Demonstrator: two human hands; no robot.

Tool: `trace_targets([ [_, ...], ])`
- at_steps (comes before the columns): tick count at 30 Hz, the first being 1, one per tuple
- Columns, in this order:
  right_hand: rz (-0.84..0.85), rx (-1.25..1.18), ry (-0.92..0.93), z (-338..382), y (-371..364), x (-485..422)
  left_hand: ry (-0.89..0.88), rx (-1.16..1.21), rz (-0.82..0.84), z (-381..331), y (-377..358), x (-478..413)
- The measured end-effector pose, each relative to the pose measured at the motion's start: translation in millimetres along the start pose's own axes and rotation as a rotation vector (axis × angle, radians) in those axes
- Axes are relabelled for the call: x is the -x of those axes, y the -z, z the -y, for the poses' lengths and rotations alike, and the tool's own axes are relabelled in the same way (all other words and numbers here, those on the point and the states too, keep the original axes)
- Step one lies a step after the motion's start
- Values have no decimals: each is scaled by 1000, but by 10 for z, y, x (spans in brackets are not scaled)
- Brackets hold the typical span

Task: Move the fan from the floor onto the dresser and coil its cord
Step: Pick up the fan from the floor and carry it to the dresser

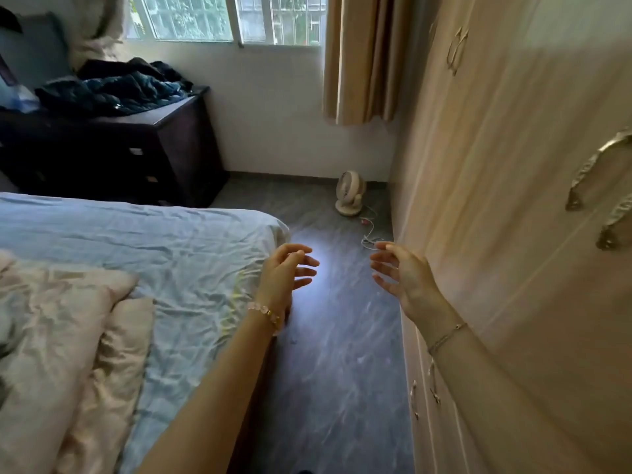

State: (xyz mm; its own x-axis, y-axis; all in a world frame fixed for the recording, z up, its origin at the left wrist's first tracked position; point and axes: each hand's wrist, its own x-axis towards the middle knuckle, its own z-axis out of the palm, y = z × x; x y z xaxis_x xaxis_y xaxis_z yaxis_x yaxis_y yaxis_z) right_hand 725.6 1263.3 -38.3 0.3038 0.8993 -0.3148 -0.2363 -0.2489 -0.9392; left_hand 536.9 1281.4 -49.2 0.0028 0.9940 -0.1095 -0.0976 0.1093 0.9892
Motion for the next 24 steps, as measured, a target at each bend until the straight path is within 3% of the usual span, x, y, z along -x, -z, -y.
trace_targets([
  [16, -83, -24, -59, 946, -732, -4314, 79, -14, 79, -117, -804, -4598],
  [24, -120, -65, -112, 1269, -991, -6157, 112, -38, 44, -190, -1079, -6416],
])
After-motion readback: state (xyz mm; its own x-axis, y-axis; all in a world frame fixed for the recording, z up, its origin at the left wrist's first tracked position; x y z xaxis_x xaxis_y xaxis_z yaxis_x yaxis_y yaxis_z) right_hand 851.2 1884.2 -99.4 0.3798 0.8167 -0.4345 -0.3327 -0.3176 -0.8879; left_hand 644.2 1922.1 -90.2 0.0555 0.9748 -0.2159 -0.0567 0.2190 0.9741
